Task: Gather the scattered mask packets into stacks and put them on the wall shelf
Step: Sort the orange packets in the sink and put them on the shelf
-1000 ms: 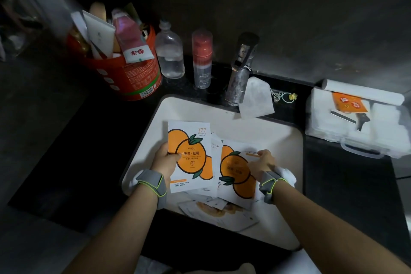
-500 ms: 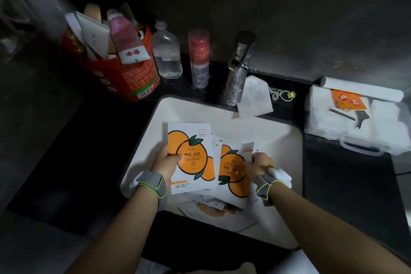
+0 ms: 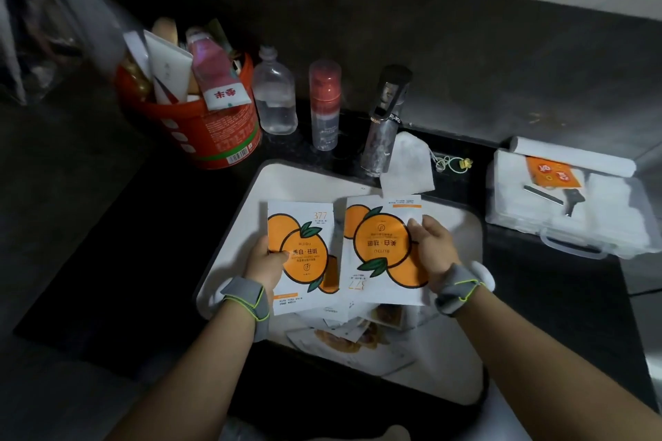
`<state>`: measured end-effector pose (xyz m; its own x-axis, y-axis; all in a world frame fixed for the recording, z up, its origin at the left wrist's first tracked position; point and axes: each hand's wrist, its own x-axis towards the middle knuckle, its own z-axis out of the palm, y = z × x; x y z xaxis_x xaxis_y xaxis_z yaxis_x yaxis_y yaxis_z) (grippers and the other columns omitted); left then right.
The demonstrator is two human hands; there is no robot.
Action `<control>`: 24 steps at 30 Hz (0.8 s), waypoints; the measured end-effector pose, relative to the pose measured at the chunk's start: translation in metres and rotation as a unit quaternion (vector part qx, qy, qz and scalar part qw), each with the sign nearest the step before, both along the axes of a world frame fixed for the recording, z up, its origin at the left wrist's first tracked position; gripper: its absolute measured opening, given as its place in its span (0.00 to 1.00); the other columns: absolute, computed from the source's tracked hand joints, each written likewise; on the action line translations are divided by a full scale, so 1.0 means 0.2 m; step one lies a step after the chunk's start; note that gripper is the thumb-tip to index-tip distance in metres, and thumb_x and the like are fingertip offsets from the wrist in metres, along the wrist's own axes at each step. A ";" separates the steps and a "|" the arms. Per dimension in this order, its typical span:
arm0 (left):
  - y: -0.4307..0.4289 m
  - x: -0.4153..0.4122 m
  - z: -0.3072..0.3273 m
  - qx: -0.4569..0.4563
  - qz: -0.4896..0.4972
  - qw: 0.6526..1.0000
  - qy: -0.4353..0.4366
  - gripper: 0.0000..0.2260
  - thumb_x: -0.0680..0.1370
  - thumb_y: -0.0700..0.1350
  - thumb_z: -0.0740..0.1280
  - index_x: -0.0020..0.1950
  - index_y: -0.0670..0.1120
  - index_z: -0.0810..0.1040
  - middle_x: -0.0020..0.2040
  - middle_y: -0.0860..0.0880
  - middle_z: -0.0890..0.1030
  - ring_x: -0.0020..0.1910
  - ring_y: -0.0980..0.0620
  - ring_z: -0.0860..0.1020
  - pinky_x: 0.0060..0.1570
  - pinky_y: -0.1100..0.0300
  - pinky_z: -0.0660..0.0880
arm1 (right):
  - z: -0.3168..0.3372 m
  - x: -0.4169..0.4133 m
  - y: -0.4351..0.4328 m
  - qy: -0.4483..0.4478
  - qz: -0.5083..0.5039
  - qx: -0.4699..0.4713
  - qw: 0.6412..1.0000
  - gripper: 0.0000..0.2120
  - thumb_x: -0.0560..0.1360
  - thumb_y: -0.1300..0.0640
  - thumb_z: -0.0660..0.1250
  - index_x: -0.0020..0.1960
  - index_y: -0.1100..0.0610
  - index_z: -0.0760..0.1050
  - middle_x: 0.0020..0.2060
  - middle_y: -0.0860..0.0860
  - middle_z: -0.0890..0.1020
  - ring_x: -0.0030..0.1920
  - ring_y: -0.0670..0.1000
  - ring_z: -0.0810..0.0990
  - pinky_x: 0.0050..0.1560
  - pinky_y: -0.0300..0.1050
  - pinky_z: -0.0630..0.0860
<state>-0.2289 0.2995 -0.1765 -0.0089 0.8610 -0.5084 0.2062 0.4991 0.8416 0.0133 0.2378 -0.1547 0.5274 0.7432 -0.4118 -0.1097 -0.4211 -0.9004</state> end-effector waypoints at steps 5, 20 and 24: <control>-0.02 0.03 0.02 -0.055 0.018 0.995 -0.084 0.11 0.77 0.34 0.61 0.56 0.45 0.76 0.54 0.43 0.79 0.58 0.42 0.75 0.64 0.46 0.69 | 0.05 -0.09 0.01 0.114 0.042 0.042 0.992 0.10 0.80 0.60 0.59 0.41 0.58 0.74 0.34 0.56 0.79 0.33 0.53 0.77 0.40 0.45 0.75; -0.05 0.02 0.02 -0.099 0.021 0.982 -0.160 0.16 0.73 0.41 0.64 0.60 0.43 0.78 0.58 0.38 0.80 0.61 0.36 0.76 0.65 0.37 0.69 | 0.05 -0.22 -0.02 0.125 0.071 0.026 0.989 0.10 0.81 0.60 0.57 0.45 0.58 0.76 0.39 0.56 0.82 0.38 0.54 0.79 0.45 0.49 0.77; -0.03 0.01 0.03 -0.088 0.003 0.984 -0.154 0.16 0.72 0.41 0.65 0.59 0.43 0.78 0.59 0.39 0.80 0.62 0.37 0.75 0.67 0.37 0.67 | 0.04 -0.15 -0.02 0.117 0.039 0.021 0.992 0.11 0.81 0.61 0.58 0.44 0.57 0.77 0.37 0.55 0.82 0.37 0.53 0.80 0.42 0.46 0.77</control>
<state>-0.2268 0.2927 -0.1711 0.1640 0.7594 -0.6296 -0.0488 0.6437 0.7637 -0.0161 0.2332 -0.1462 0.3618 0.7971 -0.4835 -0.2867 -0.3983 -0.8713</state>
